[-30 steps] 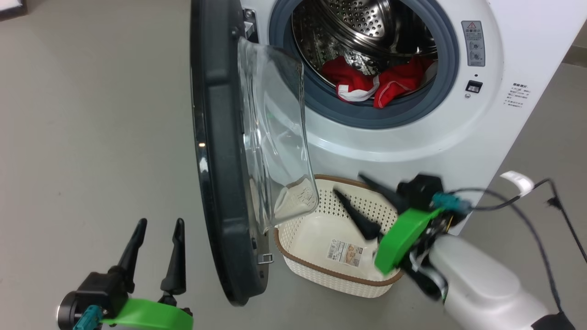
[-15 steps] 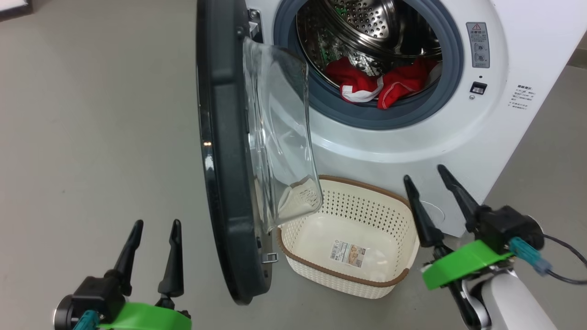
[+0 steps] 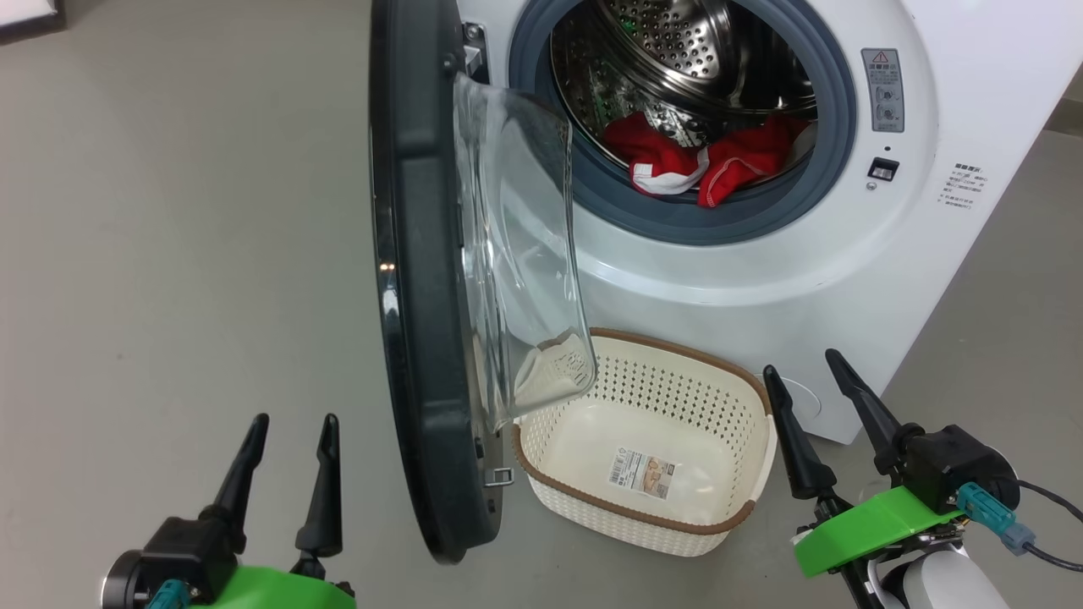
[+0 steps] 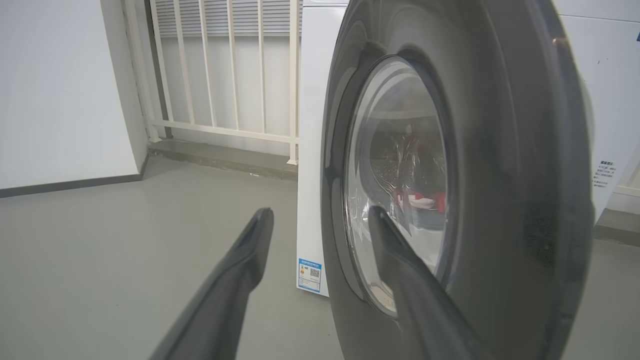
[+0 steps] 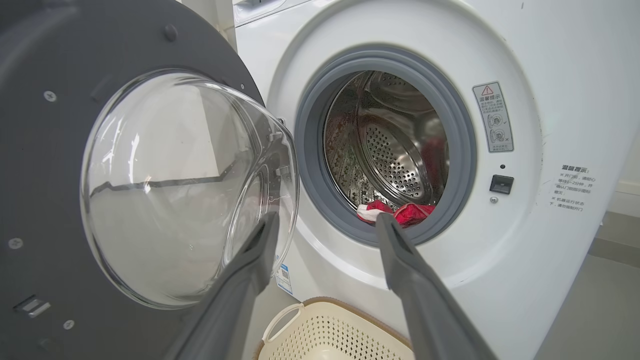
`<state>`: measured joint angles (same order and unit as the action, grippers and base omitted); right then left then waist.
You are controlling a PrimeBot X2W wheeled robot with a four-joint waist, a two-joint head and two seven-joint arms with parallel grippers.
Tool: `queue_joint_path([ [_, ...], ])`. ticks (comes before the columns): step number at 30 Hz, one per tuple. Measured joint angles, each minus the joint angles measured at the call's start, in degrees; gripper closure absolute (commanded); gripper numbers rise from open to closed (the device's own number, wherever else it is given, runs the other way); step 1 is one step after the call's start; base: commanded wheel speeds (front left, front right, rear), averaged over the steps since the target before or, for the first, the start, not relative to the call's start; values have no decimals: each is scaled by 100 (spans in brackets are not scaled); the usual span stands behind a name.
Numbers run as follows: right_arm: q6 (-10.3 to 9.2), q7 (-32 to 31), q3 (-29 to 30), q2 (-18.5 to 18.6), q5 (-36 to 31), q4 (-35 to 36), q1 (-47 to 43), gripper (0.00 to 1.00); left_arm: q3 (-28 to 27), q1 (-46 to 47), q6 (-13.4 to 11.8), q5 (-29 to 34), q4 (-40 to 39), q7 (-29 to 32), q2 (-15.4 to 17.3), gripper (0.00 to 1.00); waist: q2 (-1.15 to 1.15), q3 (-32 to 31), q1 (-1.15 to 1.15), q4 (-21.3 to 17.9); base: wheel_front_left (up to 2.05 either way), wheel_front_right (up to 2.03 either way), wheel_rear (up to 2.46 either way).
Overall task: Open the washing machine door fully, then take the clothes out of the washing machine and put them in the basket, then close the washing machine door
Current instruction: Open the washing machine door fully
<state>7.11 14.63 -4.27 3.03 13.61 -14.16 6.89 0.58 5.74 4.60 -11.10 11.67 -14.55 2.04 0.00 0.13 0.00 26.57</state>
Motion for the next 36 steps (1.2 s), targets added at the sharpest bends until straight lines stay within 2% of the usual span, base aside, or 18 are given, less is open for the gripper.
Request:
queue_joint_path([
  [14, 0, 0, 121, -5, 26, 14, -4, 0, 14, -1, 57, -2, 20, 0, 1, 0, 0, -32, 0, 6, 0, 0, 0],
  [15, 0, 0, 131, -5, 26, 18, -5, 0, 14, -1, 57, -3, 21, 0, 1, 19, 0, -36, 0, 5, 0, 0, 0],
  [17, 0, 0, 144, -5, 29, 23, -9, 0, 11, -2, 59, -4, 27, 0, 1, 92, 0, -43, 0, 1, 0, 0, 0],
  [18, 0, 0, 146, -5, 40, 23, -14, 0, 11, -2, 92, -3, 31, 0, 1, 100, 0, -48, 0, -2, 0, 0, 0],
  [21, 0, 0, 153, -5, 70, 21, -29, 0, -21, -6, 64, 100, -2, 0, 1, 100, 0, -63, 0, -20, 0, 0, 0],
  [28, 0, 0, 164, -7, 101, 12, -106, 0, 0, 24, -175, 87, -464, 1, 2, 100, 0, -120, 0, -27, 0, 0, 0],
  [36, 0, 0, 140, -11, 102, -7, -106, 0, 109, 564, -392, -5, -1516, 255, 4, 100, 0, -145, 0, -106, 0, 0, 0],
])
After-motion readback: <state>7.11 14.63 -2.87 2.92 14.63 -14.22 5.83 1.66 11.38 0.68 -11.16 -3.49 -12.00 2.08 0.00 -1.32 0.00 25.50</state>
